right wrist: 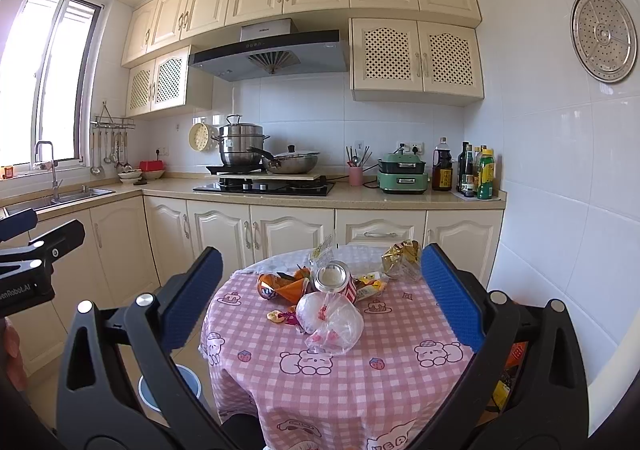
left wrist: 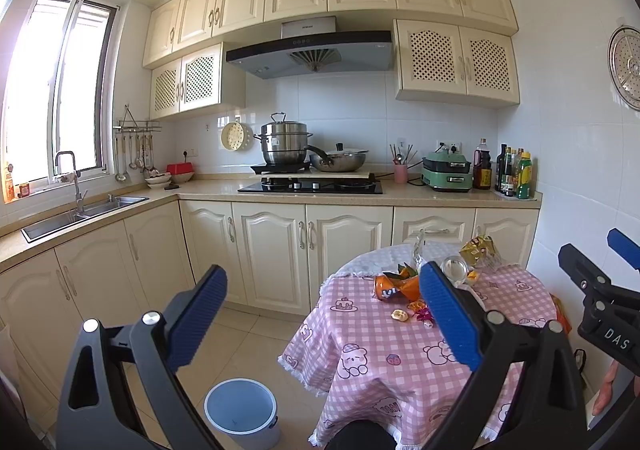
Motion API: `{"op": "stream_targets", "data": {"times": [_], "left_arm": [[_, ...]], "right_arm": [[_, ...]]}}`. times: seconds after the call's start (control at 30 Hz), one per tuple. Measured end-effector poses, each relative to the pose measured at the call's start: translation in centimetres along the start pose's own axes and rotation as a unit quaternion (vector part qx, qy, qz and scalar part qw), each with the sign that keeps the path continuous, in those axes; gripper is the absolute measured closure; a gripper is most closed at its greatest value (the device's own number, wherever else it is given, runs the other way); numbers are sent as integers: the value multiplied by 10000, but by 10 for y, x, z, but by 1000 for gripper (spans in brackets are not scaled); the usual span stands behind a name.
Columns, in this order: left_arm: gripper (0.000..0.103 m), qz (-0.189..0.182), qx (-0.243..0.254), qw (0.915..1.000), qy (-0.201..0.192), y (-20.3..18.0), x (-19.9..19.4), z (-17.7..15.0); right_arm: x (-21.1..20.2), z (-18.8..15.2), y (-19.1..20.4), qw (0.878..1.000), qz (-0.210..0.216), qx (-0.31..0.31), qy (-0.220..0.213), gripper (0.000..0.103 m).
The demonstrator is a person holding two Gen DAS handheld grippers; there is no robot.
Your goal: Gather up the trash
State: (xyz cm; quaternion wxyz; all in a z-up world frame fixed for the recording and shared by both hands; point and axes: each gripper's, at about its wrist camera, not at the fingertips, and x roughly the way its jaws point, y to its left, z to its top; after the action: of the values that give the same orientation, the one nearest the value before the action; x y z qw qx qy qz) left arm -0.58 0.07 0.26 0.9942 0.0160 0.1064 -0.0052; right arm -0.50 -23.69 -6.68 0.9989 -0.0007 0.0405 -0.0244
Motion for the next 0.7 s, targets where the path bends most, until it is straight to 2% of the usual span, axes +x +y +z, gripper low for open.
{"op": "stream_targets", "data": {"times": [0.07, 0.37, 0.4, 0.43, 0.7], "left_arm": [[8, 14, -7, 10000, 20, -1, 11, -18], [8, 10, -6, 10000, 9, 2, 7, -32], [8, 15, 0, 10000, 16, -1, 10, -31], [8, 14, -5, 10000, 33, -1, 11, -17], [8, 12, -1, 10000, 22, 0, 11, -28]], "right_arm": [[0, 0, 0, 10000, 0, 1, -1, 6], [-1, 2, 1, 10000, -1, 8, 13, 6], [-2, 1, 1, 10000, -2, 8, 10, 6], [-2, 2, 0, 10000, -1, 14, 10, 6], [0, -2, 2, 10000, 11, 12, 15, 6]]}}
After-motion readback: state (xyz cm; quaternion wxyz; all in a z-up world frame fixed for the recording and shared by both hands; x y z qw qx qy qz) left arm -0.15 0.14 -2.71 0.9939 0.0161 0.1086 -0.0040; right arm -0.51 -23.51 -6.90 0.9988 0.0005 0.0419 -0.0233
